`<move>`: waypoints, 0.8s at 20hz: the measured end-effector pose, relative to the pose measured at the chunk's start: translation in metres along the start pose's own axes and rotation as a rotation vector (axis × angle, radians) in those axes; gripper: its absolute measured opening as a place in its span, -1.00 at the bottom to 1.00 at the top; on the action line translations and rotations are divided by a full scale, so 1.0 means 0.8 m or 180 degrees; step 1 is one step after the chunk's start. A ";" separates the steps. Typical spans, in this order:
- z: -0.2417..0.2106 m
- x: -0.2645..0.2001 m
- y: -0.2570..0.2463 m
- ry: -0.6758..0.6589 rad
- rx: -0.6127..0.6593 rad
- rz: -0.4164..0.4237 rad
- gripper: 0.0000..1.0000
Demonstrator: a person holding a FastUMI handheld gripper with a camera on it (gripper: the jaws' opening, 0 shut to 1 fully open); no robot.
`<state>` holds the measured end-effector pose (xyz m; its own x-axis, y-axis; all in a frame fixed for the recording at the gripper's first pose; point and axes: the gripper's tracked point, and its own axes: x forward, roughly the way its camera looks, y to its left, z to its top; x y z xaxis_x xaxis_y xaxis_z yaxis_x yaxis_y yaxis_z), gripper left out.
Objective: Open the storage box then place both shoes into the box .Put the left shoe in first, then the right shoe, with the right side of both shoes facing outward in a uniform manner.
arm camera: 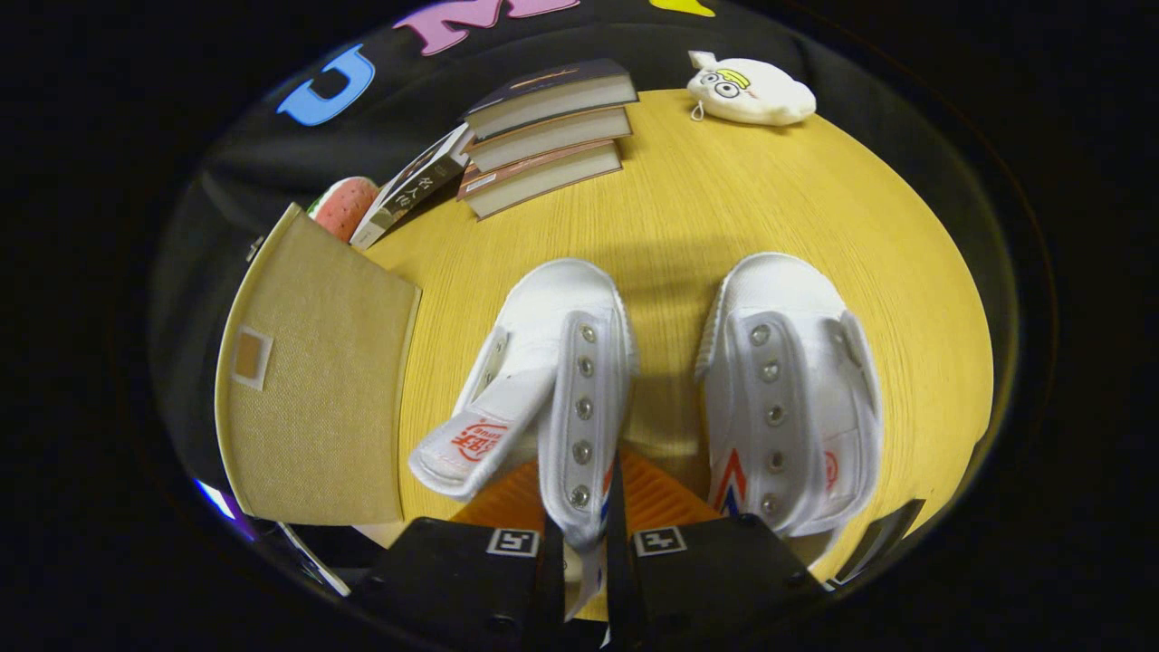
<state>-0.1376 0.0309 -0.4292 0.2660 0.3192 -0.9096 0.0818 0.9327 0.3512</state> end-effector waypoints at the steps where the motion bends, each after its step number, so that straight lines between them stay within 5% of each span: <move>1: 0.003 -0.003 0.001 -0.0016 0.0078 -0.0004 -0.76; 10: 0.053 -0.098 0.073 -0.0294 0.0227 0.0210 -0.83; 16: 0.107 -0.166 0.206 -0.0443 0.0226 0.0415 -0.83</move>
<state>-0.0776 0.1280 -0.2313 0.4086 0.4055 -0.8177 0.1042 0.8693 0.4832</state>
